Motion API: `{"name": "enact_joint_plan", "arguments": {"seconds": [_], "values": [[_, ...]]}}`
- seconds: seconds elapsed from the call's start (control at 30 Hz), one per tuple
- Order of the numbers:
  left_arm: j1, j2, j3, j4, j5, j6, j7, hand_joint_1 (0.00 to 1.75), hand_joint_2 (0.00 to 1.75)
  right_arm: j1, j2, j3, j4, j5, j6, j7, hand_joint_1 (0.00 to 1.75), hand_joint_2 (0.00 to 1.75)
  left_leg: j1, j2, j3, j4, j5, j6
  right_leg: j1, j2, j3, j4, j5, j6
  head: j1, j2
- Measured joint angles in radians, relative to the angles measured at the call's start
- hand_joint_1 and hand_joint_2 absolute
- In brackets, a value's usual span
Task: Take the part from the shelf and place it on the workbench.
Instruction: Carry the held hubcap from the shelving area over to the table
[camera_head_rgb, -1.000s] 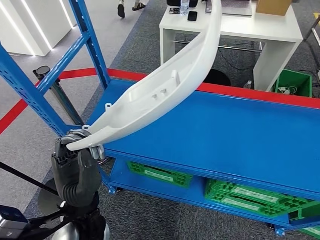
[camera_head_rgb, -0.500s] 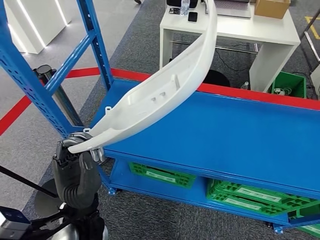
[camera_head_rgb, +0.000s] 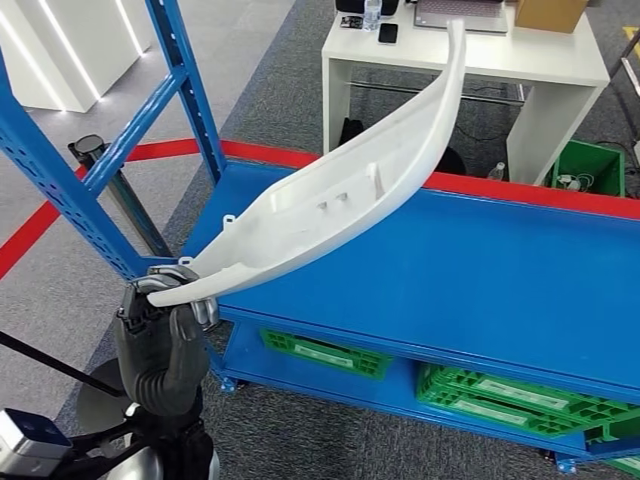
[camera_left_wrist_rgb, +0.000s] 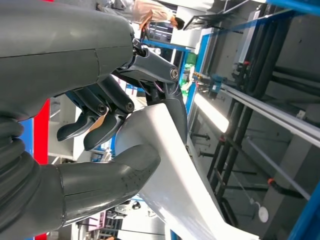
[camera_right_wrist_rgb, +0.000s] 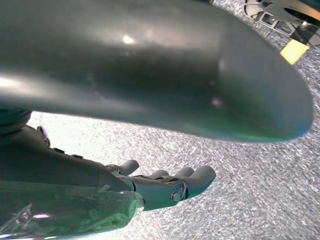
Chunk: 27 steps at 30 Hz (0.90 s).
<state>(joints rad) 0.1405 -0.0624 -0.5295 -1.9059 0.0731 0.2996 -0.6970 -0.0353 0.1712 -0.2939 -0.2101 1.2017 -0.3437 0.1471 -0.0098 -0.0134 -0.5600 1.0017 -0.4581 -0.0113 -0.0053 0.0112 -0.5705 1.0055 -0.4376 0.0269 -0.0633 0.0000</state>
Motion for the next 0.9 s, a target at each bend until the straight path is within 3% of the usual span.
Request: {"name": "enact_joint_plan", "arguments": {"seconds": [0.07, 0.13, 0.17, 0.2, 0.23, 0.3, 0.37, 0.4, 0.47, 0.5, 0.53, 0.63, 0.67, 0.7, 0.83, 0.9], "values": [[-0.001, 0.001, 0.000, 0.001, 0.001, -0.003, 0.000, 1.75, 1.75, -0.002, 0.001, 0.000, 0.000, 0.001, 0.000, -0.001, 0.00, 0.00, 0.003, 0.001, -0.038, 0.081, -0.049, -0.013, -0.005, -0.001, 0.001, -0.003, 0.002, -0.006, -0.004, 0.000], [-0.001, 0.002, 0.000, 0.004, 0.003, -0.005, 0.000, 1.75, 1.75, -0.003, 0.001, 0.000, 0.000, 0.002, 0.000, -0.001, 0.00, 0.00, 0.009, 0.002, -0.107, 0.216, -0.108, -0.023, -0.007, -0.002, 0.001, -0.003, 0.001, -0.008, -0.007, 0.000], [-0.001, 0.002, 0.000, 0.005, 0.005, -0.005, 0.000, 1.75, 1.75, -0.002, 0.001, 0.000, 0.000, 0.002, 0.000, -0.001, 0.00, 0.00, 0.012, 0.002, -0.131, 0.261, -0.117, -0.026, -0.007, -0.002, 0.001, -0.003, 0.001, -0.008, -0.008, 0.000], [-0.001, 0.002, 0.000, 0.006, 0.006, -0.005, 0.000, 1.75, 1.75, -0.002, 0.001, 0.000, 0.000, 0.002, 0.000, -0.001, 0.00, 0.00, 0.014, 0.002, -0.140, 0.272, -0.108, -0.028, -0.008, -0.002, 0.001, -0.003, 0.001, -0.008, -0.008, 0.000], [-0.001, 0.002, 0.000, 0.007, 0.008, -0.006, 0.000, 1.75, 1.75, -0.002, 0.001, 0.000, 0.000, 0.000, 0.001, 0.000, 0.00, 0.00, 0.017, 0.002, -0.128, 0.243, -0.080, -0.030, -0.010, -0.002, 0.002, -0.003, 0.000, -0.007, -0.007, 0.000], [-0.002, 0.002, 0.000, 0.007, 0.011, -0.008, 0.000, 1.75, 1.75, -0.003, 0.001, -0.003, 0.000, -0.008, 0.005, -0.002, 0.00, 0.00, 0.021, 0.004, -0.064, 0.111, -0.010, -0.034, -0.012, 0.001, 0.006, -0.002, -0.002, 0.001, -0.009, 0.000], [-0.003, 0.002, 0.000, 0.008, 0.014, -0.013, 0.000, 1.75, 1.75, -0.003, 0.001, -0.010, 0.000, -0.019, 0.013, -0.004, 0.00, 0.00, 0.023, 0.003, -0.014, 0.010, 0.020, -0.028, -0.011, 0.003, 0.007, -0.001, -0.005, 0.015, -0.012, 0.000], [-0.003, 0.002, 0.000, 0.008, 0.015, -0.015, 0.000, 1.75, 1.75, -0.004, 0.001, -0.014, 0.000, -0.023, 0.015, -0.004, 0.00, 0.00, 0.021, 0.001, -0.007, -0.007, 0.020, -0.021, -0.010, 0.003, 0.006, -0.002, -0.005, 0.022, -0.012, 0.000], [-0.004, 0.002, 0.000, 0.008, 0.017, -0.019, 0.000, 1.75, 1.75, -0.004, 0.001, -0.021, 0.000, -0.025, 0.019, 0.000, 0.00, 0.00, 0.018, -0.002, -0.008, -0.013, 0.023, -0.004, -0.012, 0.003, 0.008, -0.011, -0.001, 0.035, -0.011, 0.000], [-0.004, 0.001, 0.000, 0.008, 0.017, -0.020, 0.000, 1.75, 1.75, -0.005, 0.001, -0.023, 0.000, -0.021, 0.021, 0.002, 0.00, 0.00, 0.018, -0.002, -0.006, -0.016, 0.025, -0.002, -0.012, 0.003, 0.010, -0.016, 0.001, 0.036, -0.009, 0.000], [-0.005, 0.001, 0.000, 0.008, 0.017, -0.022, 0.000, 1.75, 1.75, -0.006, 0.001, -0.024, 0.000, -0.017, 0.026, 0.006, 0.00, 0.00, 0.019, -0.002, -0.004, -0.019, 0.027, -0.001, -0.011, 0.002, 0.012, -0.021, 0.003, 0.032, -0.007, 0.000], [-0.007, 0.001, 0.000, 0.010, 0.019, -0.025, 0.000, 1.75, 1.75, -0.007, 0.000, -0.024, 0.000, -0.004, 0.035, 0.018, 0.00, 0.00, 0.016, -0.002, -0.002, -0.022, 0.027, 0.002, -0.010, -0.001, 0.015, -0.029, 0.004, 0.004, 0.002, 0.000], [-0.007, 0.001, 0.000, 0.011, 0.019, -0.025, 0.000, 1.75, 1.75, -0.007, 0.000, -0.024, 0.000, -0.002, 0.034, 0.021, 0.00, 0.00, 0.015, -0.002, -0.002, -0.021, 0.026, 0.005, -0.011, -0.001, 0.015, -0.030, 0.004, 0.001, 0.002, 0.000], [-0.006, 0.001, 0.000, 0.011, 0.020, -0.025, 0.000, 1.75, 1.75, -0.007, 0.000, -0.024, 0.000, 0.000, 0.033, 0.023, 0.00, 0.00, 0.013, -0.002, -0.002, -0.021, 0.026, 0.007, -0.012, -0.001, 0.015, -0.031, 0.007, 0.005, 0.003, 0.000], [-0.006, 0.001, 0.000, 0.011, 0.022, -0.026, 0.000, 1.75, 1.75, -0.007, 0.000, -0.024, 0.000, 0.004, 0.029, 0.031, 0.00, 0.00, 0.009, -0.002, -0.004, -0.020, 0.026, 0.011, -0.018, 0.000, 0.020, -0.038, 0.015, 0.042, 0.002, 0.000], [-0.006, 0.001, 0.000, 0.011, 0.025, -0.028, 0.000, 1.75, 1.75, -0.007, 0.000, -0.024, 0.000, 0.006, 0.026, 0.038, 0.00, 0.00, 0.008, -0.001, -0.004, -0.020, 0.027, 0.012, -0.018, 0.000, 0.020, -0.038, 0.016, 0.045, 0.002, 0.000]]}}
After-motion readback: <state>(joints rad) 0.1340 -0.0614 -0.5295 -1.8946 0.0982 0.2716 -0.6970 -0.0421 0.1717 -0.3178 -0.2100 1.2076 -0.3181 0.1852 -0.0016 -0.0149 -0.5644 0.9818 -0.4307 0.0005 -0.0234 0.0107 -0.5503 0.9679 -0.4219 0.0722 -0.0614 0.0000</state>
